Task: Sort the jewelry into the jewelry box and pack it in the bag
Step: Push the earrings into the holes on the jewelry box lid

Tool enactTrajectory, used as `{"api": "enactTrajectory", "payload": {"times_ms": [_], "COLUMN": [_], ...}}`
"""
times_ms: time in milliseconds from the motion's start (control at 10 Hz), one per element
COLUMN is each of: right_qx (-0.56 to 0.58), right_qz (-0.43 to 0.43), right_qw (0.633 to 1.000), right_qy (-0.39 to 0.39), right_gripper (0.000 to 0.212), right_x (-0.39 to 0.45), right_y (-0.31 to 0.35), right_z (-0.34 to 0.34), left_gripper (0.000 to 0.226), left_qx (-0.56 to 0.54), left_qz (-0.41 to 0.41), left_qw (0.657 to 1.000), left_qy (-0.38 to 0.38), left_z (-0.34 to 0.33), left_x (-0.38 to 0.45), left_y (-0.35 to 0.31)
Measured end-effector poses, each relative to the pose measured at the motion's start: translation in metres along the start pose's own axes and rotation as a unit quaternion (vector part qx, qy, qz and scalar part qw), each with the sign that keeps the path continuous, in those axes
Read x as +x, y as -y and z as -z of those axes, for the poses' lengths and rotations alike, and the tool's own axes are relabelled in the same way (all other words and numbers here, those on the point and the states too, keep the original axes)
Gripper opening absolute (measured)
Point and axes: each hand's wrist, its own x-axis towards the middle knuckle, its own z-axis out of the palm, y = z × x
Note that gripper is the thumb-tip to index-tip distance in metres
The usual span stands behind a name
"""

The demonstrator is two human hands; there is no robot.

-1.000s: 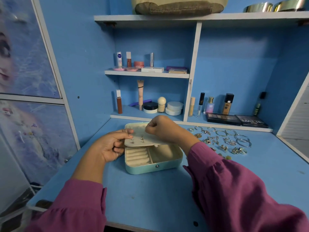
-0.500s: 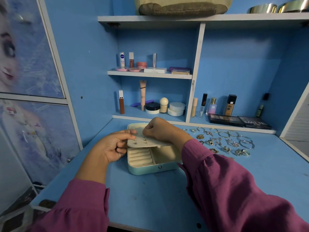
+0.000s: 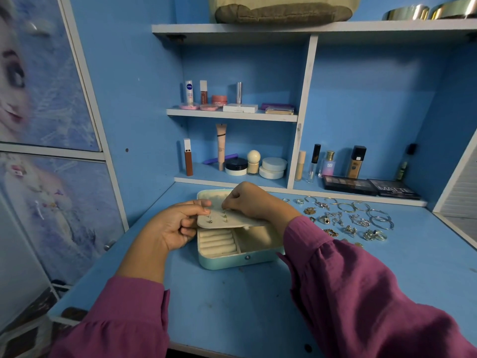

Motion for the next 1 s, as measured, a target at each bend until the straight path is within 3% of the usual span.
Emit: {"api": "enactTrajectory", "payload": {"times_ms": [500,1000], "right_qx": [0.058,-0.008], "right_qz": [0.004,0.05], "right_qw": [0.998,0.998], "right_qy": [-0.038,-0.035], "right_gripper": [0.016,0.016], "right_x": [-0.0018,-0.0031], "right_y": [-0.0026,-0.0014], "right_z": [0.0003,-0.0031], "left_gripper": [0.019,0.02], "left_qx": [-0.002,0.0], "left_qz": [-0.002,-0.003], "left_qw": [1.0,1.0], "left_qy": [-0.001,0.001], "left_z": [0.0038,0.0034], "left_x": [0.004,0.0041], "left_y": [0.0019,0.0017]}}
